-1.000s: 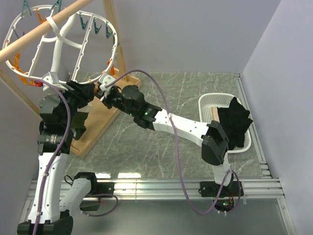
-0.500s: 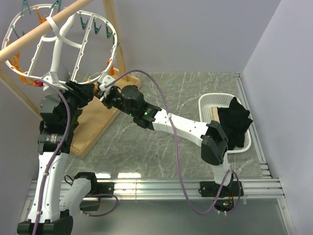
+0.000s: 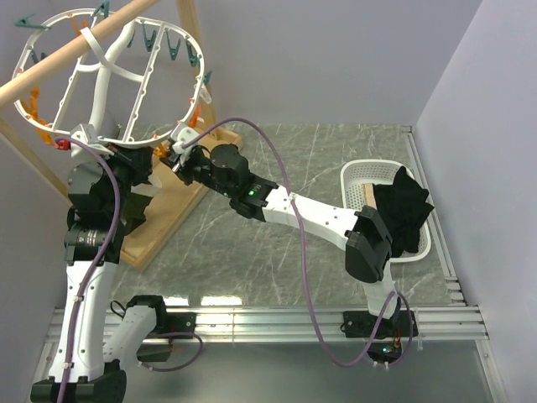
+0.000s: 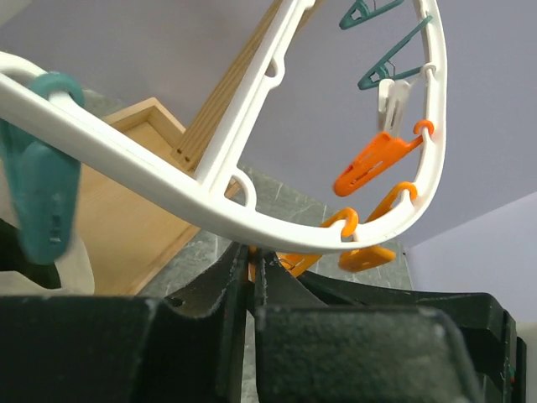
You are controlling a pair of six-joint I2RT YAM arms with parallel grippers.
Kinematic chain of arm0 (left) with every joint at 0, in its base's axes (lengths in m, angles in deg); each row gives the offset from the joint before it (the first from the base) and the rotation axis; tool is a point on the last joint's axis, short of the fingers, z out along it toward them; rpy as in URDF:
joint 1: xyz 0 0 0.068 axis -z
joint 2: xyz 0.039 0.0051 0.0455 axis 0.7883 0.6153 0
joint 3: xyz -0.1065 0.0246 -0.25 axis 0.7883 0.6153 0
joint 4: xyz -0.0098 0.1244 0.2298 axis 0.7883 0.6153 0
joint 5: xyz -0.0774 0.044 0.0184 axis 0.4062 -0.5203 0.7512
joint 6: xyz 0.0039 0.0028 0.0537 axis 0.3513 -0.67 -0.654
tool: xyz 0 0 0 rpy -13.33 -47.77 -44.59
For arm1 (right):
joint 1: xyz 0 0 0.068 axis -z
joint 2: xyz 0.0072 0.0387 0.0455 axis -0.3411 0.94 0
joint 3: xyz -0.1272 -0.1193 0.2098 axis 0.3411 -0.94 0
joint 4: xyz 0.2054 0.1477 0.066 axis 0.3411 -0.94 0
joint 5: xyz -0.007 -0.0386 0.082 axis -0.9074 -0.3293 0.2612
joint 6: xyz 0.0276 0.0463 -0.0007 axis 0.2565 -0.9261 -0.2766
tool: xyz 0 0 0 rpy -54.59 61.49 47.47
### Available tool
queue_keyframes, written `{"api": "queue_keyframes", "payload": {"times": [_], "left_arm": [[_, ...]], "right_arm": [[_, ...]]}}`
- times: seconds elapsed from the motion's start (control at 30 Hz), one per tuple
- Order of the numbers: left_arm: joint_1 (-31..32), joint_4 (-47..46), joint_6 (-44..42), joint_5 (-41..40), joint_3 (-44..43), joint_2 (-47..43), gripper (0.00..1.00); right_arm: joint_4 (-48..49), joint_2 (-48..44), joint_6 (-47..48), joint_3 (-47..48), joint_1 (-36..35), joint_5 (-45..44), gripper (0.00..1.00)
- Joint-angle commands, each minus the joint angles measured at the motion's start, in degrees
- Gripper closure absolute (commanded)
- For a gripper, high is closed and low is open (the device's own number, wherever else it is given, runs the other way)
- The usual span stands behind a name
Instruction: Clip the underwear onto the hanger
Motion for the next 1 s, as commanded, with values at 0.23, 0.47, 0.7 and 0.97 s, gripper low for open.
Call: {"api": "queue_keyframes", "payload": {"times": [0.23, 0.47, 0.7, 0.97], "left_arm": [[0.1, -4.7, -0.6, 4.0, 0.7, -2.9, 0.48], [0.1, -4.9, 0.0, 5.7, 0.9, -2.8, 0.41], [0.1, -5.5, 0.9, 5.3, 1.2, -1.9, 0.38], [0.1, -6.6, 2.1, 3.1, -0.6, 1.8, 0.39]], "right_arm": [[2.2, -1.5, -1.2, 2.6, -0.4, 3.9, 1.0], [2.0, -1.3, -1.8, 3.0, -0.4, 3.5, 1.0], [2.1, -1.5, -1.6, 2.7, -0.4, 3.7, 1.0], [2.2, -1.5, -0.9, 2.7, -0.9, 3.3, 1.0]]}}
